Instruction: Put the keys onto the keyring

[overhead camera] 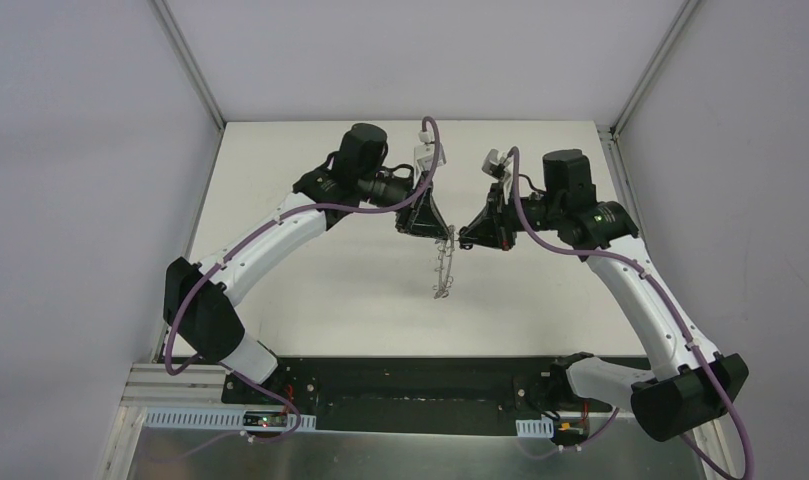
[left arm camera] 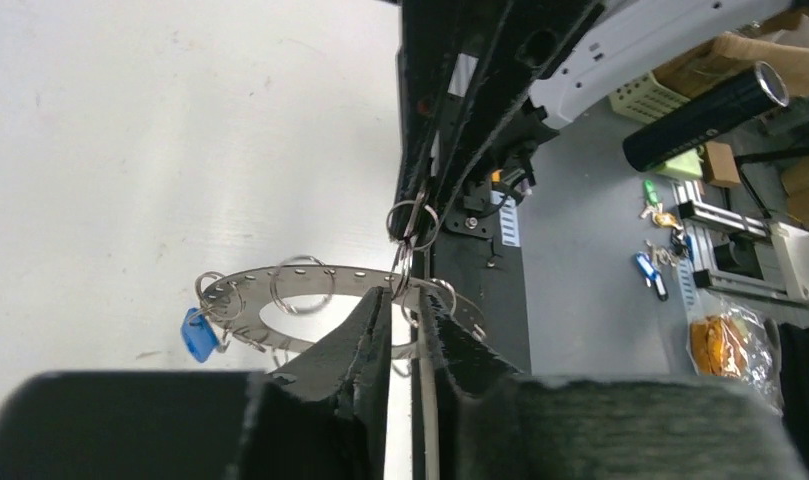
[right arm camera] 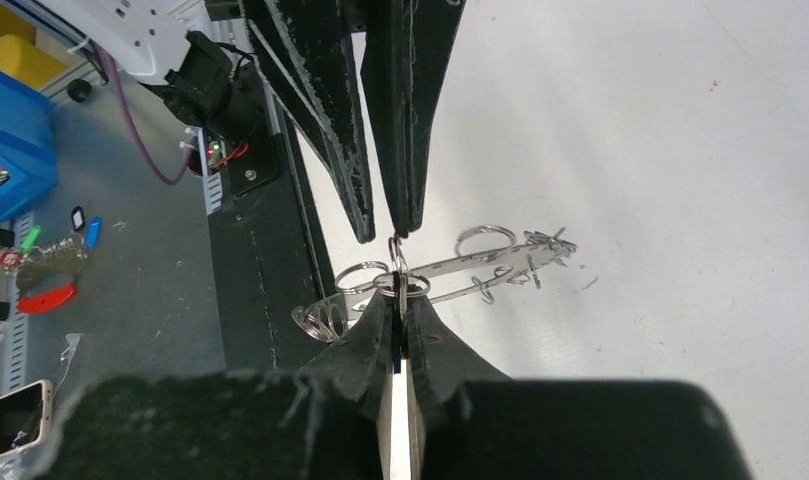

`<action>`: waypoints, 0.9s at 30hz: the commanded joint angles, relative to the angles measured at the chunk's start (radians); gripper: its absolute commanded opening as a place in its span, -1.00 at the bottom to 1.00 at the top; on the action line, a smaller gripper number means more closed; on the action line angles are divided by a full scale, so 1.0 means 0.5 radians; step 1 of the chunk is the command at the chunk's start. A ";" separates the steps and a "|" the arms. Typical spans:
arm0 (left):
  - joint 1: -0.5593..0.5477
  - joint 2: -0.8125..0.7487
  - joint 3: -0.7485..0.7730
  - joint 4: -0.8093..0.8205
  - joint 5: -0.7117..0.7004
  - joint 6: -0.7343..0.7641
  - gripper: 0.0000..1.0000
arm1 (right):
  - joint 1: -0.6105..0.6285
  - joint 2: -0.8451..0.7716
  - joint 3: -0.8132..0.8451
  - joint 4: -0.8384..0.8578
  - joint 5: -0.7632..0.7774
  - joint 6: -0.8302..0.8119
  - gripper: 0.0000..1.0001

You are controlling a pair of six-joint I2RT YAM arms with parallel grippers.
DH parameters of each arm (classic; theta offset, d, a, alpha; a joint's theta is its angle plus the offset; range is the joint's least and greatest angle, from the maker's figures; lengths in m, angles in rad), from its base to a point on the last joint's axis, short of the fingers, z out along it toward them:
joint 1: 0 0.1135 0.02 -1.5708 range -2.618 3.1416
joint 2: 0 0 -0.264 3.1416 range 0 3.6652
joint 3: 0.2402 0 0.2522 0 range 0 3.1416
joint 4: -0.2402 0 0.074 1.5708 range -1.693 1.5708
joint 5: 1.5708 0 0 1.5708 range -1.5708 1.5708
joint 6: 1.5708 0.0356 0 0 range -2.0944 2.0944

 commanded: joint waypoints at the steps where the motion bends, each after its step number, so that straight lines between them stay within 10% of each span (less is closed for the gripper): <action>1: 0.017 -0.033 -0.006 -0.096 -0.111 0.149 -0.57 | -0.001 -0.007 -0.008 0.020 0.118 -0.067 -1.00; 27: 0.319 -0.542 -0.337 -0.483 -1.290 0.543 0.73 | -0.106 0.062 -0.565 -0.090 0.837 -0.441 -1.00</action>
